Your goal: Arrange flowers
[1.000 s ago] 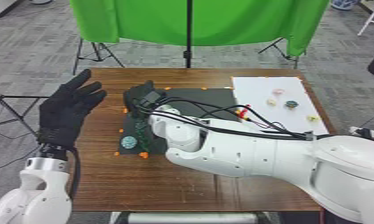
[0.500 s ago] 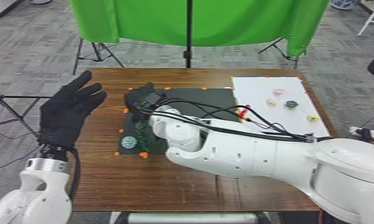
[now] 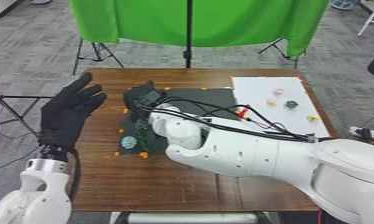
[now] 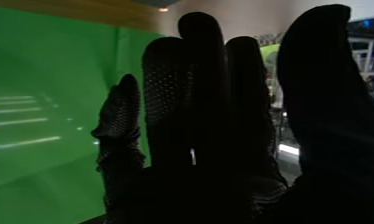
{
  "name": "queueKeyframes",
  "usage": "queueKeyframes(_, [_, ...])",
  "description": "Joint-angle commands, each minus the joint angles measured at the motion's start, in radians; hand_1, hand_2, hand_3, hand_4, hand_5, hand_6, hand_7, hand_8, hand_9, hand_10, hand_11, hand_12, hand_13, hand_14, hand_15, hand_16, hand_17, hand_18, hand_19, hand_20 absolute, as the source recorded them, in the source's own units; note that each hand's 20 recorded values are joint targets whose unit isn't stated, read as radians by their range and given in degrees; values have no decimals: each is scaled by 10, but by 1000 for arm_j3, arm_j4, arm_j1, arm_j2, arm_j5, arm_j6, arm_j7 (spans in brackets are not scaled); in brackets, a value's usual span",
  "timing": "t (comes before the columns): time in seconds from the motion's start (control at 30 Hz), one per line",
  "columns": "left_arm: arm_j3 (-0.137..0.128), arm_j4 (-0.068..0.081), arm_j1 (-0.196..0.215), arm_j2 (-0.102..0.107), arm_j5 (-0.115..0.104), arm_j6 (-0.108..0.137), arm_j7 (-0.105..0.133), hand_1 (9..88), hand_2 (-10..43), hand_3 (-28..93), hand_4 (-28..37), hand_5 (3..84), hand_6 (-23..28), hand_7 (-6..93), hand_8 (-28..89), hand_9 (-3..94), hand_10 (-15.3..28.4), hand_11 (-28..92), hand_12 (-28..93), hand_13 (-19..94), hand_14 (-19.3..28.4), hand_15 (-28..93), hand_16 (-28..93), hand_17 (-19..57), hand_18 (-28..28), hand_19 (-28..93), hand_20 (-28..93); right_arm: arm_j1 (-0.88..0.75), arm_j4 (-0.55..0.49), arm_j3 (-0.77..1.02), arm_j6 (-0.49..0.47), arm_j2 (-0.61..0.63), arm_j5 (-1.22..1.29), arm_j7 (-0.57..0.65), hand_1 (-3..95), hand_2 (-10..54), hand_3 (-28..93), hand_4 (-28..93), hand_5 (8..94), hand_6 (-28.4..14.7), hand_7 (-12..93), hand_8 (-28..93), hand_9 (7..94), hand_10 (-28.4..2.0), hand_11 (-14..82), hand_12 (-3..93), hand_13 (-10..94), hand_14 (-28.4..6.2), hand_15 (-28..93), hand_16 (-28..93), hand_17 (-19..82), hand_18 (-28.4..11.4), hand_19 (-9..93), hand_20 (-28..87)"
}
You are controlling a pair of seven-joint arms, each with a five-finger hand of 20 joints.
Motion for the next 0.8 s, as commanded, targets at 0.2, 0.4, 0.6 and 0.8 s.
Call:
queueKeyframes(0.2, [-56, -29, 161, -68, -16, 30, 6, 225, 88, 781, -282, 414, 104, 109, -89, 382, 213, 246, 110, 261, 284, 518, -90, -84, 268, 562, 139, -84, -221, 227, 110, 197, 131, 27, 451, -95, 576, -283, 610, 72, 162, -148, 730, -80, 233, 149, 616, -72, 711, 170, 182, -209, 796, 508])
queueKeyframes(0.4, [-71, -38, 221, -66, -51, 60, 52, 189, 94, 767, -282, 407, 95, 104, -91, 382, 211, 240, 108, 261, 284, 516, -89, -85, 267, 558, 138, -268, -375, 482, 110, 420, 151, 93, 334, -88, 721, -283, 574, 37, 152, -139, 670, -102, 207, 142, 570, -102, 690, 146, 149, -211, 762, 491])
queueKeyframes(0.6, [-71, -42, 250, -64, -65, 68, 76, 156, 95, 757, -283, 400, 90, 101, -90, 382, 211, 235, 109, 262, 284, 513, -88, -86, 269, 556, 139, -559, -513, 755, 132, 615, 75, 211, 320, -74, 778, -282, 562, 24, 148, -135, 633, -122, 202, 138, 547, -117, 683, 129, 138, -215, 752, 482])
queueKeyframes(0.8, [-55, -44, 272, -42, -83, 82, 108, 142, 96, 754, -283, 392, 85, 103, -90, 381, 212, 232, 111, 261, 284, 509, -86, -87, 270, 555, 143, -793, -544, 940, 174, 708, 7, 335, 318, -73, 787, -283, 557, 19, 147, -133, 592, -137, 191, 135, 536, -124, 687, 125, 140, -219, 755, 480])
